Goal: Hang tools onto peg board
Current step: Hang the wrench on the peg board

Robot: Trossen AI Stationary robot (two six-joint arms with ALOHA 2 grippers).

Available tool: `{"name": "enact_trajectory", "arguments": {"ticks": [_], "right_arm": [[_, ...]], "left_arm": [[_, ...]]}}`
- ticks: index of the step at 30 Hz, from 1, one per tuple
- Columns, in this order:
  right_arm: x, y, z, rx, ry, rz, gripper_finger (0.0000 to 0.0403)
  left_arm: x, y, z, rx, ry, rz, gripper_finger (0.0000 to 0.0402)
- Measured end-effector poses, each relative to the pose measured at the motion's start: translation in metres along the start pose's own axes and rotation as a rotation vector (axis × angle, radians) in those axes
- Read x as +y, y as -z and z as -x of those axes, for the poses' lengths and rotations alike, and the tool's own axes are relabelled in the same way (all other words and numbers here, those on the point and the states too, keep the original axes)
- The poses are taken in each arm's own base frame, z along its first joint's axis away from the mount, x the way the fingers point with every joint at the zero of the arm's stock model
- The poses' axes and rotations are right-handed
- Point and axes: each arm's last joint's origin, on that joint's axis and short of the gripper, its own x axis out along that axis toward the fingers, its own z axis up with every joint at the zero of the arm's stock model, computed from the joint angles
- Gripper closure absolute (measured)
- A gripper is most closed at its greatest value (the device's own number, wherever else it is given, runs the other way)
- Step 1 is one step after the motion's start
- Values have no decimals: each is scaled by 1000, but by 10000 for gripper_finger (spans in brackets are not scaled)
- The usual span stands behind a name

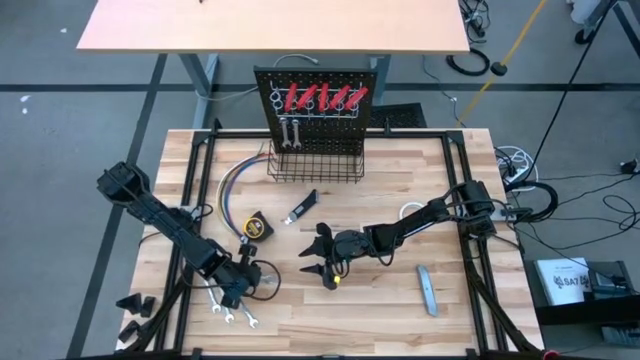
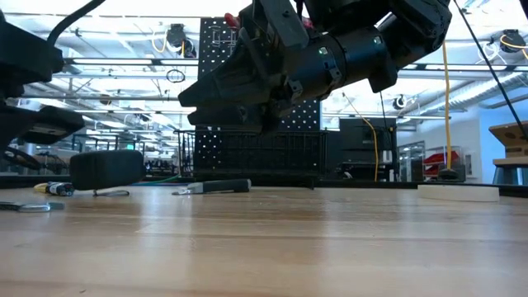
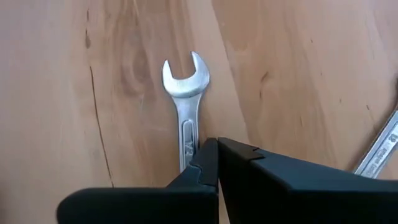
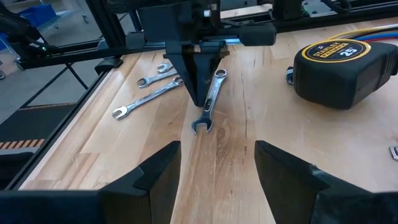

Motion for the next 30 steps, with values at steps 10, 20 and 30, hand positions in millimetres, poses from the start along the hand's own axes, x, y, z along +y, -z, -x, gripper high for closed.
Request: {"name": "enact_trajectory", "arguments": {"ticks": [10,20,30], "right_arm": [[-2,0,0,3,5,0,206],[-3,1,0,20,7,-3,206],[-3,2,0,28,9,-2,206]], "left_arm": [[-4,-40,21,-181,52,-117,400],[7,-12,18,48,-45,103,400],[5,-12,11,-25,6,67,400]]}}
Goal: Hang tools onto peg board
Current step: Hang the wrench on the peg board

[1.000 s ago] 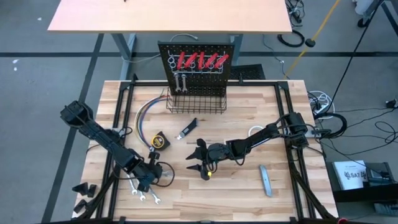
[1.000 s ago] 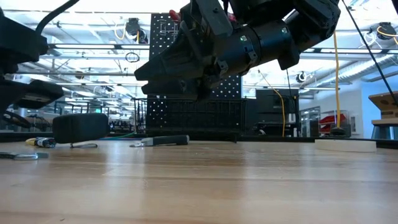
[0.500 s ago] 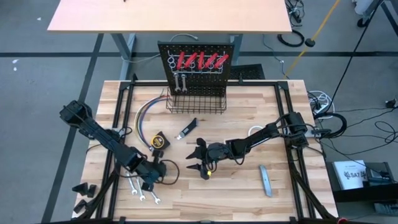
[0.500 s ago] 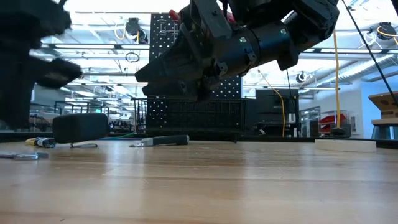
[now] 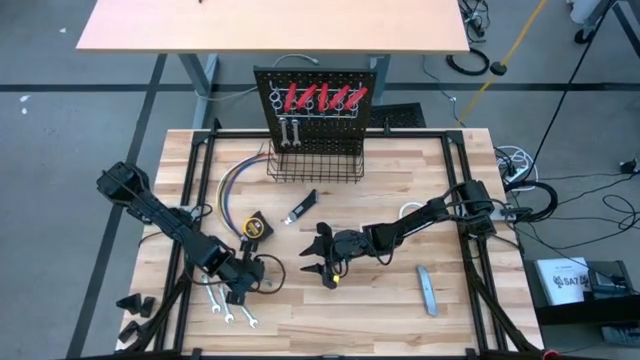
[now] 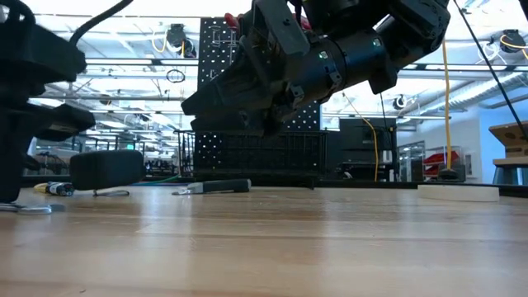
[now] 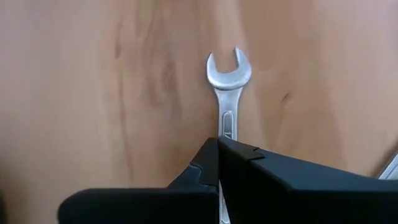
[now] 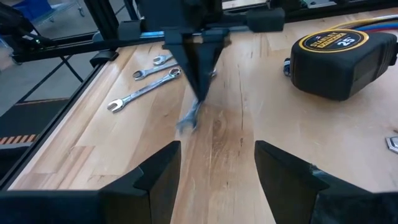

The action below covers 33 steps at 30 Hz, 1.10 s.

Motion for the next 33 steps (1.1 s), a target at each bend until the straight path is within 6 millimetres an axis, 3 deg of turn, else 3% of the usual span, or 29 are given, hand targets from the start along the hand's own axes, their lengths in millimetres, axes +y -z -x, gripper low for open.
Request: {"name": "enact_trajectory", "arguments": {"ticks": [9,15,19,24,28,33], "right_arm": [[0,0,0,-1,2,-1,206],[0,0,0,5,3,0,206],[-1,1,0,13,5,0,206],[-1,1,0,15,5,0,206],[0,1,0,15,5,0,206],[0,1,0,15,5,0,206]], "left_arm": [[11,-36,-17,-286,5,-39,400],[11,-48,10,-248,55,-109,400],[7,-38,26,-126,138,26,400],[2,-15,26,112,128,249,400],[1,1,26,237,65,279,400],[2,7,24,249,28,272,400]]}}
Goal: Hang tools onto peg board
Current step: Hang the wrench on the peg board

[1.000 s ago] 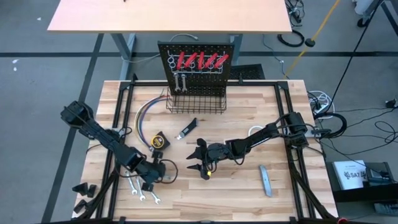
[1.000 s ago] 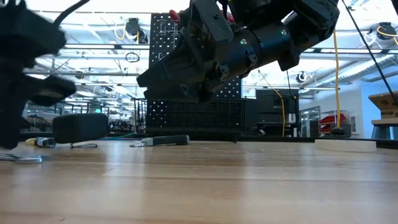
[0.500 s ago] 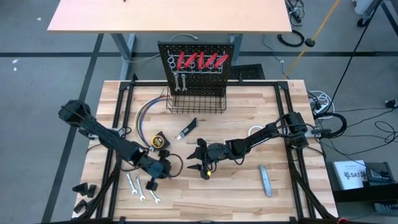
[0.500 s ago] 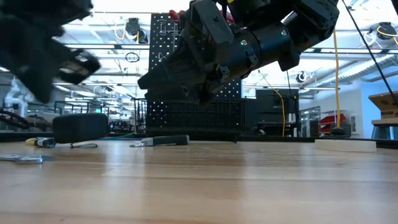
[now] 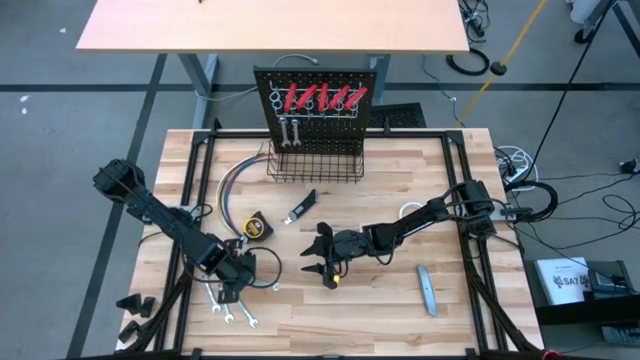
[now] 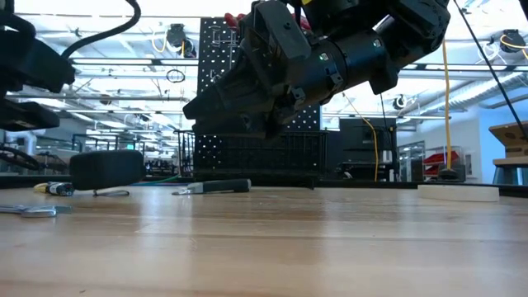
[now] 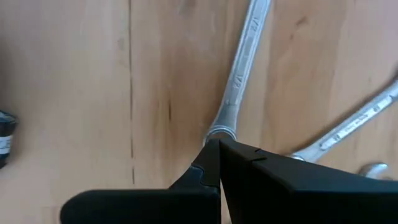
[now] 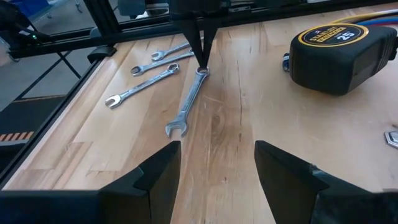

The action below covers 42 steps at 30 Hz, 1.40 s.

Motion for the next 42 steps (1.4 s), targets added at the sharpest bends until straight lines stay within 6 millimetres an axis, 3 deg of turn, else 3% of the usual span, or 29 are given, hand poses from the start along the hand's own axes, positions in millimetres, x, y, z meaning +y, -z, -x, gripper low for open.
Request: {"name": "enact_trajectory", "arguments": {"ticks": [15,27,36,42], "right_arm": [[0,0,0,0,0,0,206],[0,0,0,0,0,0,206],[5,1,0,29,-104,-91,206],[11,7,0,99,-103,-174,206]], "left_arm": [[0,-1,0,-12,-11,2,400],[-4,-4,-23,55,-13,-1,400],[-10,-26,-28,-154,45,-26,400],[-3,-48,-47,-226,66,13,400]]}}
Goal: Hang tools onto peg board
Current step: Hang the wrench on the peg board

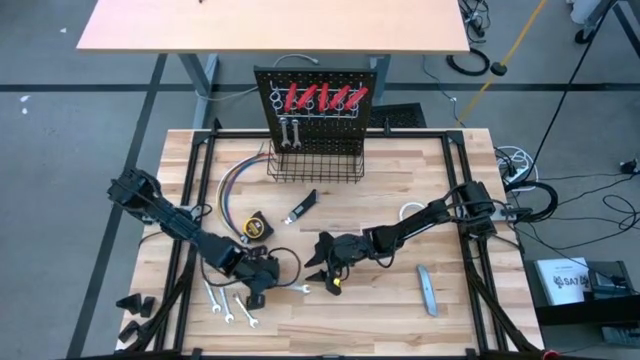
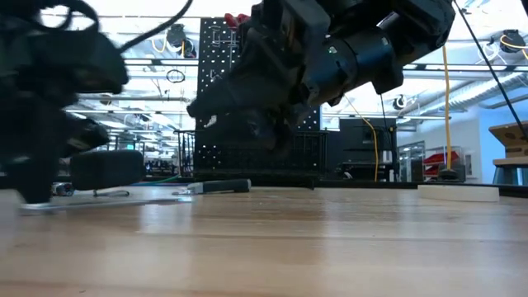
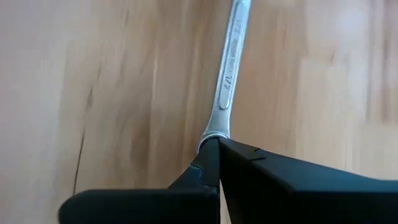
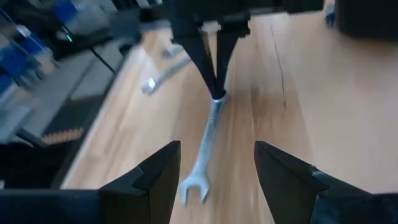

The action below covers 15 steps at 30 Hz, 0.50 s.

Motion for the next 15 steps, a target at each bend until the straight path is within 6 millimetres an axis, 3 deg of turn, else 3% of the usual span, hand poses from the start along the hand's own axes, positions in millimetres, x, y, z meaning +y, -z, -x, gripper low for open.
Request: {"name": "enact_trajectory", "arguments": {"ticks": [8,15], "right_arm": [[6,-5,-4,245,153,63,206],[6,-3,-3,264,252,58,206]], "left_arm": [[14,-21,-12,-113,35,0,400],[33,-31,-12,-148,-15,65,400]]}}
